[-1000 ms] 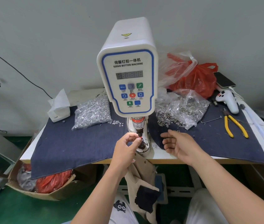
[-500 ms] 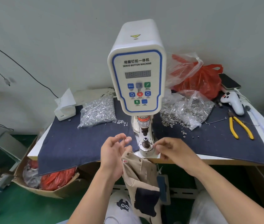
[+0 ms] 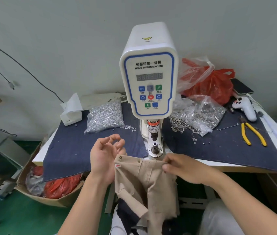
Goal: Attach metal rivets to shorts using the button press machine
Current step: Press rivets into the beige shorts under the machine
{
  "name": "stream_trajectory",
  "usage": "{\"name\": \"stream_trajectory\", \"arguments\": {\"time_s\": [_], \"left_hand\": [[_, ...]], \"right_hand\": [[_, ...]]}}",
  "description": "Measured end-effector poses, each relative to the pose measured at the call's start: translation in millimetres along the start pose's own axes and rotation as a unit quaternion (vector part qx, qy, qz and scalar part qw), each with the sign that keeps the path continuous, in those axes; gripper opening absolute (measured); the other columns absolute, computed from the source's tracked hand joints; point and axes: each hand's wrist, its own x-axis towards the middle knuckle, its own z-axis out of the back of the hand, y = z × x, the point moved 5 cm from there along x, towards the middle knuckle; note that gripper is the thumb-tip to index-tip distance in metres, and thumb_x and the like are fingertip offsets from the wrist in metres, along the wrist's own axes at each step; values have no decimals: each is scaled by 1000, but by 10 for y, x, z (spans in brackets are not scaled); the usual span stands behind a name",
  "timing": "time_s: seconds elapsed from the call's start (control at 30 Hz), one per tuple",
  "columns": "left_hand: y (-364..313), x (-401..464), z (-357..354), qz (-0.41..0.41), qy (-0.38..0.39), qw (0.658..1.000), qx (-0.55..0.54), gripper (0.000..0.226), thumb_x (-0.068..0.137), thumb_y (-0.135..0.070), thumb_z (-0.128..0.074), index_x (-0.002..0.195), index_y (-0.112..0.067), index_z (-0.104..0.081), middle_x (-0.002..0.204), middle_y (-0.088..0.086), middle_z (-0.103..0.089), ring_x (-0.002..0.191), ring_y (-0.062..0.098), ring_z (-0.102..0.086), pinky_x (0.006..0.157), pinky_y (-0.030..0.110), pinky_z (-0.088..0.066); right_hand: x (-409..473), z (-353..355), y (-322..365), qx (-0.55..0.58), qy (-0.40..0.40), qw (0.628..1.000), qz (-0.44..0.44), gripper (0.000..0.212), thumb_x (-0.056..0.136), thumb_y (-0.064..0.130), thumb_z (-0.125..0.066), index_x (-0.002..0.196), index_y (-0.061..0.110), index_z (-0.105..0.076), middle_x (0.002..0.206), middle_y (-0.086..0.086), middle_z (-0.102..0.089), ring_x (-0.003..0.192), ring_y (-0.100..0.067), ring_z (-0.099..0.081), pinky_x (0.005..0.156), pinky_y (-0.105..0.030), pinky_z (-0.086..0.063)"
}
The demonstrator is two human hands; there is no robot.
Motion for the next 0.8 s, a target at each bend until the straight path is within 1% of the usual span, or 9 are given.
{"name": "stream_trajectory", "arguments": {"time_s": [0.13,0.2,0.4,0.5,0.57,0.6,0.7,0.73,0.8], "left_hand": [[-41,8,120,-6,-49,984,168,26,98,-32,-42,89,-12,-56,74,5,-47,46,13,-34,46,27,-28],[-4,-12,106,3,-43,960,275,39,107,-35,-33,90,-10,-59,78,9,-54,52,17,-37,53,32,-30],[164,-69,57,63,-11,909,412,54,109,-43,-31,86,-10,-66,82,7,-64,70,19,-51,72,38,-38],[96,-115,102,55,25,804,591,36,90,-42,-43,80,-21,-71,84,-5,-70,72,12,-55,76,33,-43],[84,-142,131,65,88,738,666,24,90,-38,-53,84,-29,-74,92,-5,-75,82,9,-65,82,31,-50],[108,-151,118,70,119,743,654,16,94,-33,-60,89,-29,-74,94,-1,-76,86,11,-68,85,32,-53],[238,-167,-107,37,182,819,543,8,101,-21,-68,96,-24,-74,92,1,-74,85,12,-66,83,28,-53],[300,-155,-197,26,200,829,521,7,101,-21,-69,99,-24,-75,93,-1,-74,86,12,-66,83,27,-53],[435,-110,-352,11,233,824,516,5,100,-21,-70,105,-21,-73,96,3,-72,88,15,-65,85,31,-53]], "right_hand": [[-24,101,41,132,-38,990,12,20,104,35,-59,92,20,-64,75,2,-59,67,-16,-45,64,-34,-37],[-13,151,79,192,-62,979,15,23,105,31,-58,84,25,-66,74,-2,-52,69,-20,-39,60,-32,-34],[18,198,191,215,-69,974,13,29,105,26,-56,78,28,-66,67,9,-51,61,-6,-41,51,-16,-34],[-2,291,86,233,-89,968,-4,27,106,22,-55,80,21,-63,68,2,-49,61,-9,-37,51,-23,-29],[-48,376,-28,230,-89,968,-34,27,106,22,-55,81,14,-62,70,-4,-47,62,-12,-35,55,-29,-27],[-66,396,-77,210,-81,973,-51,27,105,22,-56,81,11,-61,70,-3,-48,62,-13,-36,57,-32,-28],[-74,350,-20,52,-73,995,-31,16,101,23,-63,88,13,-67,79,9,-65,70,-7,-55,72,-37,-47],[-71,278,55,46,-61,997,2,10,99,26,-66,100,17,-69,93,11,-71,84,-2,-64,81,-34,-52],[-74,111,183,107,-16,993,49,27,95,38,-72,117,24,-66,112,9,-73,106,-5,-67,86,-26,-53]]}}
